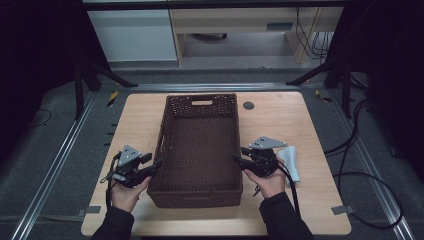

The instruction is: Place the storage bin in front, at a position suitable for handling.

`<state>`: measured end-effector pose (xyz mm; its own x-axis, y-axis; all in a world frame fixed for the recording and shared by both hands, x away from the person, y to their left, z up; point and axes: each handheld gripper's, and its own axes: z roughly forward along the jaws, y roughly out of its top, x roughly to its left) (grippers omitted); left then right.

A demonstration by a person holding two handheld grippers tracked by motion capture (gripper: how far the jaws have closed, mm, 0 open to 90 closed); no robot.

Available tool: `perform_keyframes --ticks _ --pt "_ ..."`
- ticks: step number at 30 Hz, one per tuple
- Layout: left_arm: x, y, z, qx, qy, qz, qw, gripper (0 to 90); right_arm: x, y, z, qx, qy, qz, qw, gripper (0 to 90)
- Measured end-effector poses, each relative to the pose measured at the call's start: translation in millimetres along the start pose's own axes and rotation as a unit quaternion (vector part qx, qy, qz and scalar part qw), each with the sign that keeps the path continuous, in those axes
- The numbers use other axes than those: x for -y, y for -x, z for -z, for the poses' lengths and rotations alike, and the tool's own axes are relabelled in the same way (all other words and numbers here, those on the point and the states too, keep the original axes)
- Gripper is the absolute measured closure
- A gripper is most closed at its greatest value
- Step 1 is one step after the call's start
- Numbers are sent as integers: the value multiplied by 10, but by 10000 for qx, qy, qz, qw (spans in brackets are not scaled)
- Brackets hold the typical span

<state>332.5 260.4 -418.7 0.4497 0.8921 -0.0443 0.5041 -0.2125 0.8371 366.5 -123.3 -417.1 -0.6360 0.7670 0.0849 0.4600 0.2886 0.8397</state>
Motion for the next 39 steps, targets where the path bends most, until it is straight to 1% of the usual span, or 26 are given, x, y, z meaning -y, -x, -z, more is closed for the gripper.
perform_keyframes --ticks 1,3,4,5,6,7,8,9,10,11,12,15,16,18,20,21,23,24,27,29,30,33,36,37,38,39 --pt "-19 -19 -13 75 15 58 10000 513 -38 23 -1 96 141 -6 9999 500" --pt "-45 -40 -43 88 32 28 10000 512 -67 54 -21 136 181 -19 9997 487" --pt "-70 -66 -113 10 -63 -56 10000 512 -88 80 -50 162 190 -60 9997 487" --pt "-70 -66 -113 10 -63 -56 10000 513 -97 98 -75 163 179 -81 9997 487" --pt "-74 -101 -191 40 -155 -21 9999 519 -107 122 -119 155 162 -126 9997 488" --pt "-66 -111 -239 127 -178 50 9997 522 -113 133 -146 152 148 -146 9997 491" --pt "-62 -114 -263 159 -213 66 9996 530 -118 149 -189 172 136 -148 9997 495" --pt "-62 -114 -263 159 -213 66 9996 545 -118 149 -189 172 136 -148 9997 495" --pt "-52 -104 -312 171 -288 27 9994 563 -115 173 -245 167 118 -212 9996 527" --pt "-40 -100 -327 184 -256 5 9995 564 -110 176 -260 172 108 -205 9996 544" --pt "-38 -101 -325 184 -255 37 9995 569 -102 178 -279 187 65 -174 9997 572" --pt "-32 -85 -321 149 -246 43 9996 586 -92 174 -296 196 39 -130 9997 573" --pt "-27 -52 -306 83 -236 35 9997 605 -95 170 -285 199 17 -139 9997 586" --pt "-21 -37 -295 38 -236 -10 9997 615 -92 150 -263 246 -30 -113 9996 591" --pt "3 21 -271 68 -220 36 9997 615 -81 138 -232 288 -58 -37 9996 591" --pt "3 21 -271 68 -220 36 9997 616 -81 138 -232 288 -58 -37 9996 591" --pt "8 68 -257 37 -238 -36 9997 615 -44 143 -183 267 -41 -69 9996 590" --pt "9 95 -258 37 -232 -42 9997 615 -23 159 -155 235 -16 -110 9997 589" --pt "11 107 -263 49 -217 -20 9998 613 -26 178 -135 247 -40 -90 9996 579" --pt "16 105 -264 59 -192 13 9998 611 -41 189 -124 244 45 -82 9997 542" --pt "21 100 -268 108 -177 41 9998 608 -56 197 -103 201 124 -88 9997 536" --pt "18 95 -269 89 -179 -15 9998 600 -85 225 -19 119 342 -107 9993 499" --pt "16 98 -268 78 -193 -53 9998 599 -89 264 45 164 437 -164 9988 473" --pt "17 99 -268 72 -196 -59 9998 600 -80 315 114 229 501 -212 9983 445" --pt "17 99 -268 72 -196 -59 9998 599 -80 315 114 229 501 -212 9983 445" --pt "18 98 -268 72 -189 -58 9998 599 -57 370 188 324 573 -259 9975 397"
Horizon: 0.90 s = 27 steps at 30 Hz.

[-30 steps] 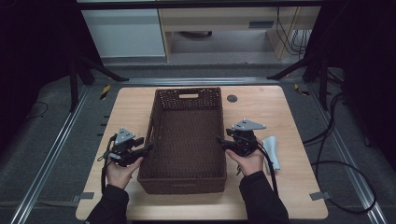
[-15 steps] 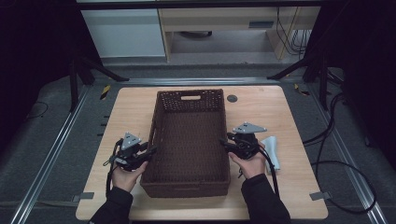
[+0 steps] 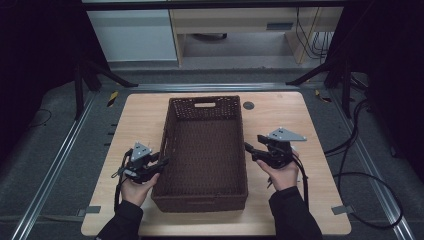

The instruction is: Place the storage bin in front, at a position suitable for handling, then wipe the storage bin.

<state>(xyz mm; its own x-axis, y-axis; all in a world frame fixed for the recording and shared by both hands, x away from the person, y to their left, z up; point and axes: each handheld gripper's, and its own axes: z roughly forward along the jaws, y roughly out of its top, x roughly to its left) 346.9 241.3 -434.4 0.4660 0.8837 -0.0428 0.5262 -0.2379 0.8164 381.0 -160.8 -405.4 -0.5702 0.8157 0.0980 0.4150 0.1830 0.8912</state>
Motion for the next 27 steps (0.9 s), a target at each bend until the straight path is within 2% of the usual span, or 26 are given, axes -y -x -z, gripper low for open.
perform_keyframes --ticks 2,8,9,12,13,16,18,19,24,25,27 --pt "3 1 0 -4 10 10 10000 599 24 58 55 100 29 -61 9999 368" --pt "0 2 1 -16 -9 -12 10000 599 130 221 174 355 -105 -128 9992 311" --pt "-1 6 -1 -1 -20 -17 10000 599 176 275 214 471 -135 -153 9987 293" --pt "-2 5 -1 -2 -26 -26 10000 599 228 329 255 563 -162 -199 9981 306" --pt "-4 6 -1 -2 -36 -36 10000 598 291 392 299 722 -222 -211 9969 335" --pt "-6 8 0 -15 -49 -52 10000 599 360 469 344 845 -304 -279 9956 348" --pt "-6 7 0 -16 -51 -56 10000 598 395 502 370 1180 -309 -359 9919 343" --pt "-5 7 0 -15 -48 -47 10000 598 413 519 384 1267 -352 -367 9906 342" --pt "-4 4 -1 -3 -42 -32 10000 597 527 587 428 1358 -425 -394 9890 294" --pt "-6 5 -1 -9 -48 -40 10000 597 590 624 435 1458 -517 -345 9874 297" --pt "-9 5 1 -23 -67 -63 10000 599 639 669 441 1515 -574 -356 9861 310"
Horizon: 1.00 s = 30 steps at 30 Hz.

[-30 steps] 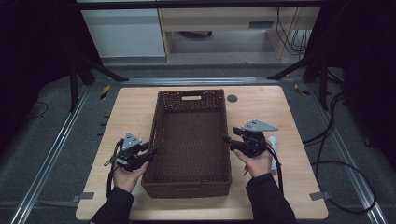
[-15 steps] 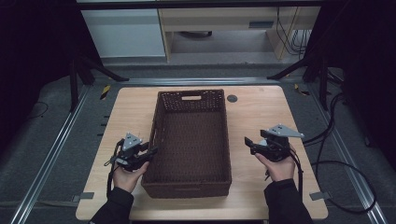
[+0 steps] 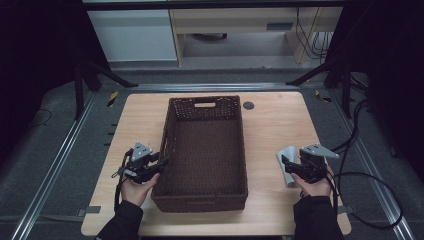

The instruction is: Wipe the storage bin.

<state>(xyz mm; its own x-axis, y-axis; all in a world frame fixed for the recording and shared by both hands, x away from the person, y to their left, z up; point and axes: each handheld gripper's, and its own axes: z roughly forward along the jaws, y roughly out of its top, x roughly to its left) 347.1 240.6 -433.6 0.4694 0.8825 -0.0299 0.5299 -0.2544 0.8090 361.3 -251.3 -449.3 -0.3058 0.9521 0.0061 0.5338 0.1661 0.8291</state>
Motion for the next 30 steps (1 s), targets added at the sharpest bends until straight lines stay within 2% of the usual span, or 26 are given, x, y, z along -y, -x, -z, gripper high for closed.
perform_keyframes --ticks 4,12,19,25,30 --pt "-7 3 0 -19 -31 -17 10000 602 61 71 -27 137 -112 -11 9998 336" --pt "-25 -9 1 -47 -107 -15 9999 623 175 194 -25 215 -262 -154 9993 398" --pt "-31 -74 9 -18 -122 77 9999 647 222 162 -78 127 -459 -83 9988 464" --pt "-50 -109 0 10 -158 47 9999 667 273 131 -152 47 -680 31 9977 518" --pt "-56 -143 -4 34 -158 45 9999 672 319 143 -189 -18 -827 -25 9966 582"
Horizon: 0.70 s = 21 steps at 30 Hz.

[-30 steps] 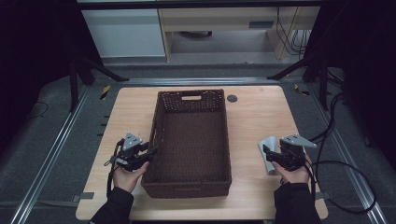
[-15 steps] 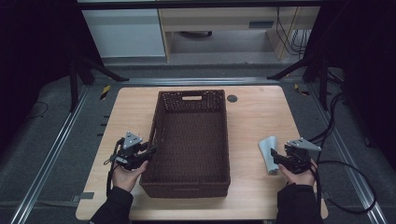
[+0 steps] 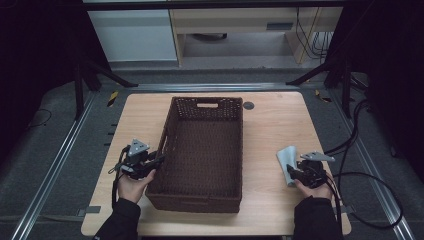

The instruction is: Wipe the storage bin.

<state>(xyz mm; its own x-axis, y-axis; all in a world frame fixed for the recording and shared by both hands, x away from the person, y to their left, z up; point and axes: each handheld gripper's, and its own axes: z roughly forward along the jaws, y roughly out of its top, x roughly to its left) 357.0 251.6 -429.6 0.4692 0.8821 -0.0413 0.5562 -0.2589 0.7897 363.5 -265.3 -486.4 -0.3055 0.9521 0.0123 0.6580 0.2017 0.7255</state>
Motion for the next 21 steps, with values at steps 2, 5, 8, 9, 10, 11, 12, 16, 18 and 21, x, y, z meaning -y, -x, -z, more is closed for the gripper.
perform_keyframes --ticks 2,5,8,9,10,11,12,16,18,21 --pt "-1 -10 -2 30 4 -2 10000 675 -1 -2 -38 -71 -71 29 9999 673" --pt "-2 -14 -2 52 10 -24 10000 677 -7 0 -66 -128 -168 52 9998 759" --pt "-1 -17 -1 70 19 -24 10000 679 -41 -19 -46 -234 -112 72 9996 811" --pt "-1 -17 -1 70 19 -24 10000 679 -41 -19 -46 -234 -112 72 9996 811" --pt "-2 -20 1 80 21 -30 10000 680 -73 -52 -35 -348 -58 91 9993 816" --pt "-2 -23 1 87 20 -43 10000 680 -89 -69 -34 -368 -49 104 9993 817" --pt "-1 -31 3 111 27 -58 9999 680 -115 -87 -32 -388 -13 146 9991 818" --pt "5 -60 15 192 29 -59 9998 682 -216 -175 -28 -503 226 128 9984 818" --pt "9 -70 20 225 33 -48 9997 682 -265 -217 -33 -538 317 137 9980 817" --pt "33 -106 56 280 11 -92 9996 683 -343 -253 -66 -498 368 199 9979 817"
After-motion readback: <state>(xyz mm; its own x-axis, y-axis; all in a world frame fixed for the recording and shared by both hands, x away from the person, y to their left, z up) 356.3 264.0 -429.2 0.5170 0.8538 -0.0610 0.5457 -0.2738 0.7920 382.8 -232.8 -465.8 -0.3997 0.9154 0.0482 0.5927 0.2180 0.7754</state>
